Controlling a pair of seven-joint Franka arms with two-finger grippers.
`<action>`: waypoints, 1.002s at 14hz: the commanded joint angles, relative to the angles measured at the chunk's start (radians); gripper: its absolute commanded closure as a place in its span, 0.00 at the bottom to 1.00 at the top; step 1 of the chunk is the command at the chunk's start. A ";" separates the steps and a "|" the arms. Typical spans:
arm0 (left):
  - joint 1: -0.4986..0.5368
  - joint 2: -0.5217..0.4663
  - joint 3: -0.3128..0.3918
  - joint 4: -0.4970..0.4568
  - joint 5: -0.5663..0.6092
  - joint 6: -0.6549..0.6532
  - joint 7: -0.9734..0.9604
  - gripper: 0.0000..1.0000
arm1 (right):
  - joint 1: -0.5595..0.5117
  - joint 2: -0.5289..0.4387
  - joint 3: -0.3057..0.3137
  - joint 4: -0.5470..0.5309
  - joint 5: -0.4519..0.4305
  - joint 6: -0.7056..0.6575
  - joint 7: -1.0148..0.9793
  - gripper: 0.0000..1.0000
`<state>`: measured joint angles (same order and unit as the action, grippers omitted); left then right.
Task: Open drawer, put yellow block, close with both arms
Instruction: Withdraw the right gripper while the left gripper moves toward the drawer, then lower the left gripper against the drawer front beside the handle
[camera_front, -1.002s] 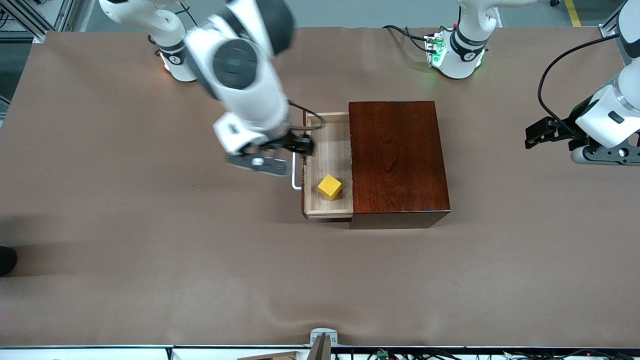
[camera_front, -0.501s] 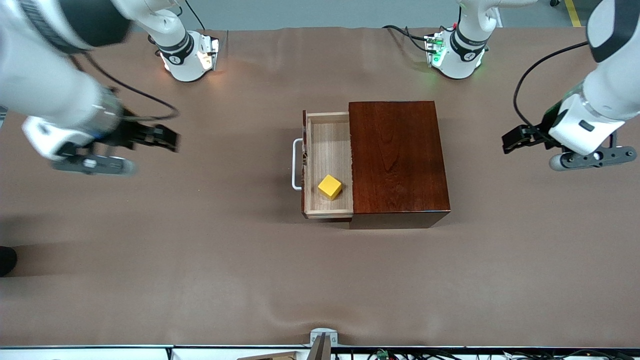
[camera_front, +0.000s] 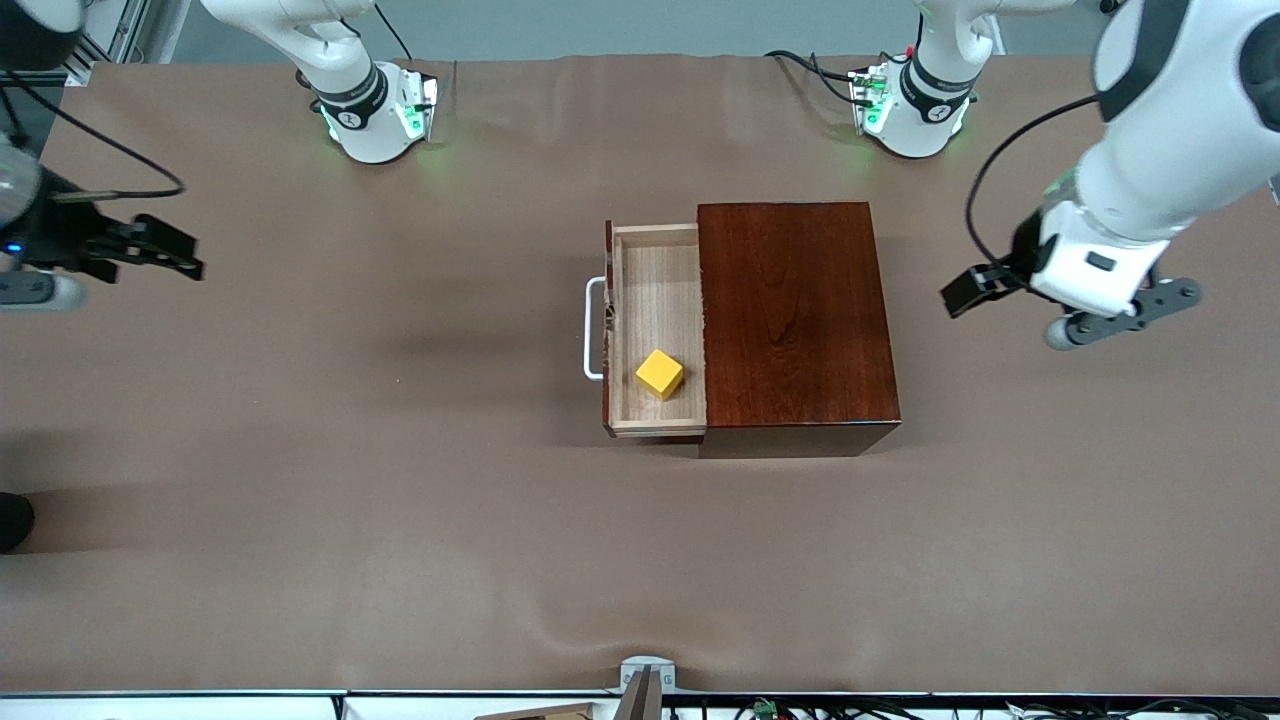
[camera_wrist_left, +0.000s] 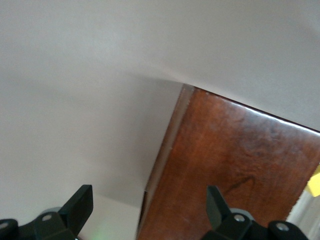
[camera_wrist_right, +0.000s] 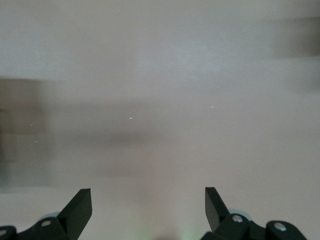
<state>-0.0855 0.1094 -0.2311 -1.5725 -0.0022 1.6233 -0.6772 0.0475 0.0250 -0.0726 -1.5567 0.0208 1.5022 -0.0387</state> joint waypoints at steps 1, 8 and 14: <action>-0.054 0.050 -0.011 0.026 0.014 -0.007 -0.157 0.00 | -0.069 -0.028 0.025 -0.033 -0.025 0.027 -0.053 0.00; -0.299 0.261 -0.011 0.263 0.005 0.013 -0.609 0.00 | -0.066 -0.030 0.031 -0.033 -0.042 0.032 -0.015 0.00; -0.540 0.432 0.012 0.295 0.045 0.390 -1.114 0.00 | -0.069 -0.027 0.030 -0.023 -0.036 0.023 -0.015 0.00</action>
<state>-0.5907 0.4865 -0.2333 -1.3310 0.0171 1.9791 -1.6963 -0.0110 0.0239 -0.0545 -1.5639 -0.0030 1.5229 -0.0688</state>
